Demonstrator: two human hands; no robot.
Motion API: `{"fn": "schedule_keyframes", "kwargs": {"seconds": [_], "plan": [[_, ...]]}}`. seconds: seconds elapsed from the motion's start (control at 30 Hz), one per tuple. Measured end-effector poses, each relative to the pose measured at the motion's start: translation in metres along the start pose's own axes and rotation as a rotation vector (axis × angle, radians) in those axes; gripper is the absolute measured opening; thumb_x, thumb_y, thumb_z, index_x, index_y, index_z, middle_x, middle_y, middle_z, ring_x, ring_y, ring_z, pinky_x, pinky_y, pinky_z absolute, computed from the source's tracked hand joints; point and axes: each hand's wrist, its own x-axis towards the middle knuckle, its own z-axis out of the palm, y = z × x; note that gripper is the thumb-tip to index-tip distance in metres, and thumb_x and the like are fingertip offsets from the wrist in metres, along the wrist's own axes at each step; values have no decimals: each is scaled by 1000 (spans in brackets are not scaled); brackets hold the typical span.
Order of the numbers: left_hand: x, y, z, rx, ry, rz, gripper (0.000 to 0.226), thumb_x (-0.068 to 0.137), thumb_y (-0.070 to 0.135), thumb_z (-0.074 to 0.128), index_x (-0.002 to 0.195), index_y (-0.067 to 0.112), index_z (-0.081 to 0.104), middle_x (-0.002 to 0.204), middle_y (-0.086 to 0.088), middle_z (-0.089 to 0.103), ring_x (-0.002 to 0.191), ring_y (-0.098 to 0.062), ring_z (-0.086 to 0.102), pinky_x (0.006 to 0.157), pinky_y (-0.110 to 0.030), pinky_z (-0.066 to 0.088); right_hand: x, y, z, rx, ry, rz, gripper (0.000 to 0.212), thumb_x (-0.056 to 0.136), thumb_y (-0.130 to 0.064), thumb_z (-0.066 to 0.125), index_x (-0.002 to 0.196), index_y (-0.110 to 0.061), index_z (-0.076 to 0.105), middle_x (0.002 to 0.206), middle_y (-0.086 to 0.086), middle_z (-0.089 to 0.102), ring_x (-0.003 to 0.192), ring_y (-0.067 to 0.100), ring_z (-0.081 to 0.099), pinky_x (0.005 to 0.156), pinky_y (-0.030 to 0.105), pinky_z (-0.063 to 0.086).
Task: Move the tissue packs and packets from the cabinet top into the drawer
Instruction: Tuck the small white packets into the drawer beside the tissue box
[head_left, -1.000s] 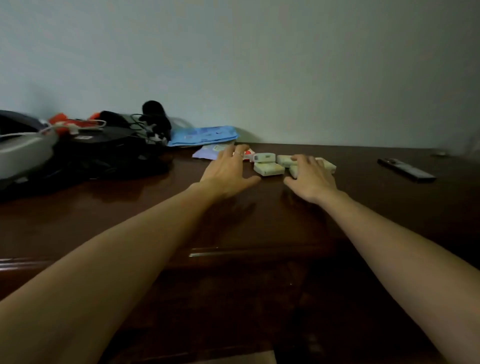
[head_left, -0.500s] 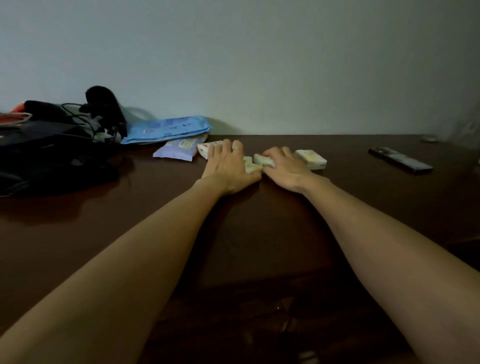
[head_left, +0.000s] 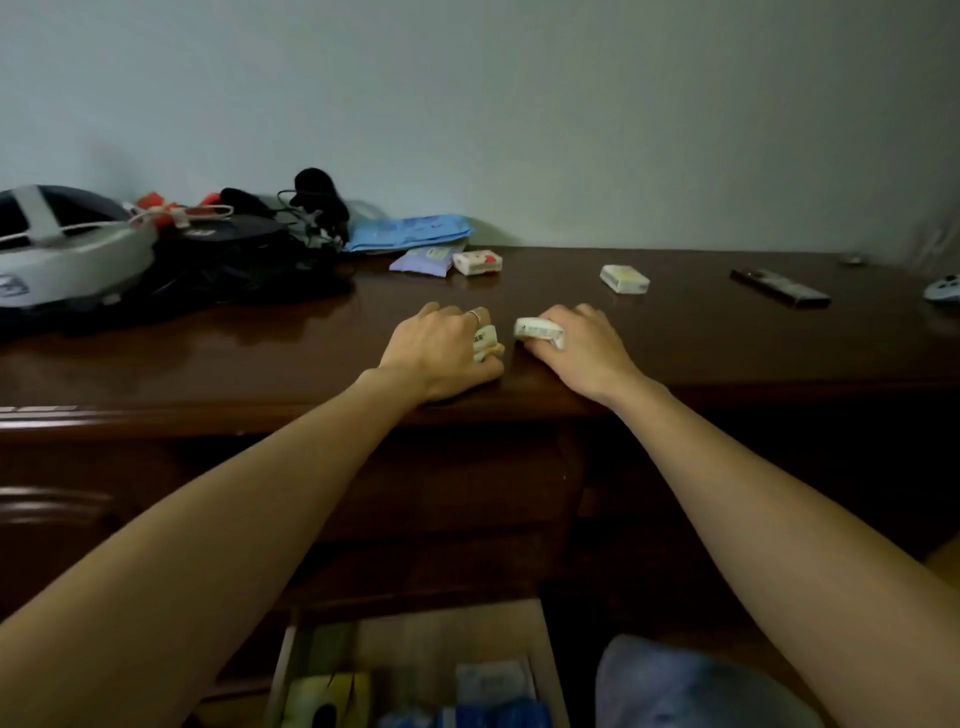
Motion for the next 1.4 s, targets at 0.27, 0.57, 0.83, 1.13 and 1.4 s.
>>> {"fn": "schedule_keyframes", "kwargs": {"seconds": [0.27,0.57,0.83,1.13,1.4], "plan": [[-195,18,9,-702,404,-464,21,82,50,56,90,31,58,81,8,67,71,-8,66,59,-30,51,-175,-101,68,813,260,60,33,87,-66,63,99,-35,60,92,-18,68,82,-1,66,62,12,47],[-330,-25,122,-1208,-397,-1363,52,82,77,59,102,29,63,101,-8,69,96,-25,65,85,-38,54,-274,-116,218,1226,-785,537,61,69,-51,88,120,-26,67,111,8,76,102,30,74,87,49,59],[-382,-54,174,-1444,-656,-1289,86,70,95,40,99,21,73,85,-1,75,74,-16,67,79,-36,54,-307,-120,289,1169,-700,554,38,81,-25,79,117,-26,67,105,2,77,98,21,75,85,43,61],[-402,-73,196,-1566,-184,-1333,35,91,24,74,124,18,63,115,-12,76,93,-21,77,71,-29,61,-312,-112,304,908,-656,595,54,83,-65,66,128,-37,59,120,-11,64,102,9,65,72,24,57],[-400,-65,188,-1639,-99,-1116,67,77,76,65,124,29,70,123,-2,75,117,-17,69,93,-29,57,-311,-131,301,869,-572,399,41,72,-57,78,102,-41,56,92,-17,69,82,-6,66,57,10,50]]}}
